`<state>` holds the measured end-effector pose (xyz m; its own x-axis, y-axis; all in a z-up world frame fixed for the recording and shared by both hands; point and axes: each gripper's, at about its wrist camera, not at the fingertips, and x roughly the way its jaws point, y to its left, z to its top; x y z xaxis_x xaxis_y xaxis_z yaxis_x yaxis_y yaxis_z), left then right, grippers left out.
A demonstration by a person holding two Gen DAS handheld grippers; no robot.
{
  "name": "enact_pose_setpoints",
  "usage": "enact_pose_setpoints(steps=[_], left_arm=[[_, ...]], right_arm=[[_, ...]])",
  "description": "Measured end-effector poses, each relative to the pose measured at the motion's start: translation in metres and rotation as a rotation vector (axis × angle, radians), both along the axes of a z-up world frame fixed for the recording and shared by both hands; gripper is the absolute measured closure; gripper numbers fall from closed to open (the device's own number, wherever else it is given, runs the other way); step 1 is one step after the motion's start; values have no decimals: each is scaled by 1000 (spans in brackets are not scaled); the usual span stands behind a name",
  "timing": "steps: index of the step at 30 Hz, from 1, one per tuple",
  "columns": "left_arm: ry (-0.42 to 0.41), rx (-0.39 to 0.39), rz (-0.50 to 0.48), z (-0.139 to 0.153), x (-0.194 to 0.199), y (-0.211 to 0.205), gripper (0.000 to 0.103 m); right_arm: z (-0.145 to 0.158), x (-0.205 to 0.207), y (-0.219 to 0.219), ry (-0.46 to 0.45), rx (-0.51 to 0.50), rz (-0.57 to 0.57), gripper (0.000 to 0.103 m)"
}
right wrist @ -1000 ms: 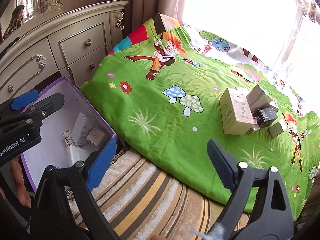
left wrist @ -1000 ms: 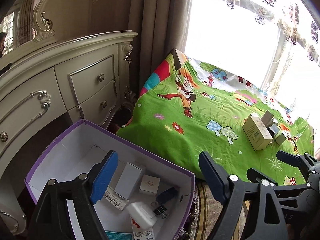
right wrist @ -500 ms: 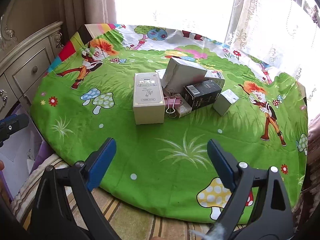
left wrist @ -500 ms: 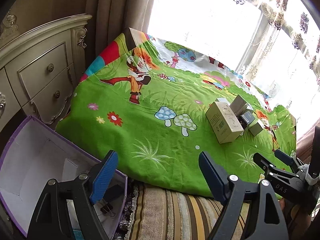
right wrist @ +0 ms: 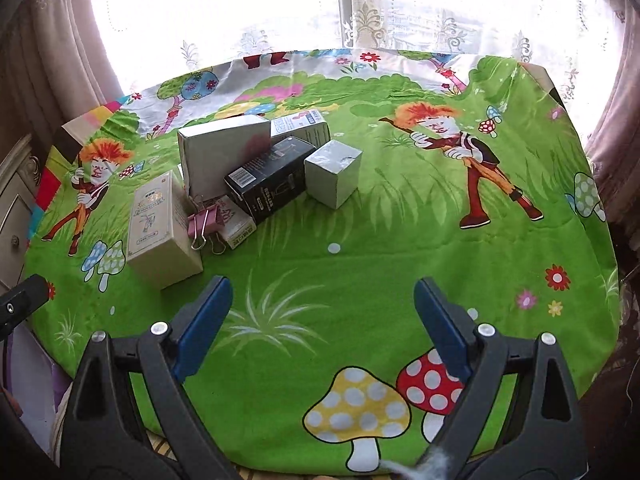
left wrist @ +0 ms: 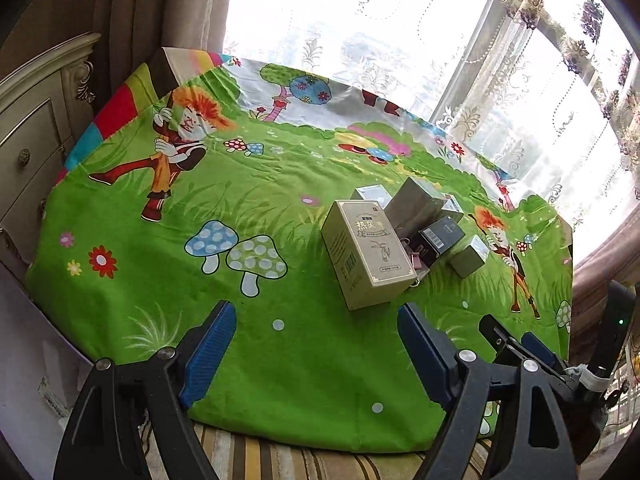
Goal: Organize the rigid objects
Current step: 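Move both open tools back over the remaining boxes on the bed, then grasp the tan printed box with the left tool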
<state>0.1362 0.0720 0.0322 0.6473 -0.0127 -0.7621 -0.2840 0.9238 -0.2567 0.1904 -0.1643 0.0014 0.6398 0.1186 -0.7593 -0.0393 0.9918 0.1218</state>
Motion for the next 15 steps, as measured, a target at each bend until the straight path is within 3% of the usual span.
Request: enact_pose_setpoints(steps=[4,10,15], left_arm=[[14,-4,-1,-1,23,-13,19],[39,-38,16,-2,62,-27,19],[78,-18,28,-11,92,-38,19]], right_arm=[[-2,4,-11,6,31,-41,9],[-5,7,-8,11,39,-16,9],[-6,8,-8,10,50,-9,9]])
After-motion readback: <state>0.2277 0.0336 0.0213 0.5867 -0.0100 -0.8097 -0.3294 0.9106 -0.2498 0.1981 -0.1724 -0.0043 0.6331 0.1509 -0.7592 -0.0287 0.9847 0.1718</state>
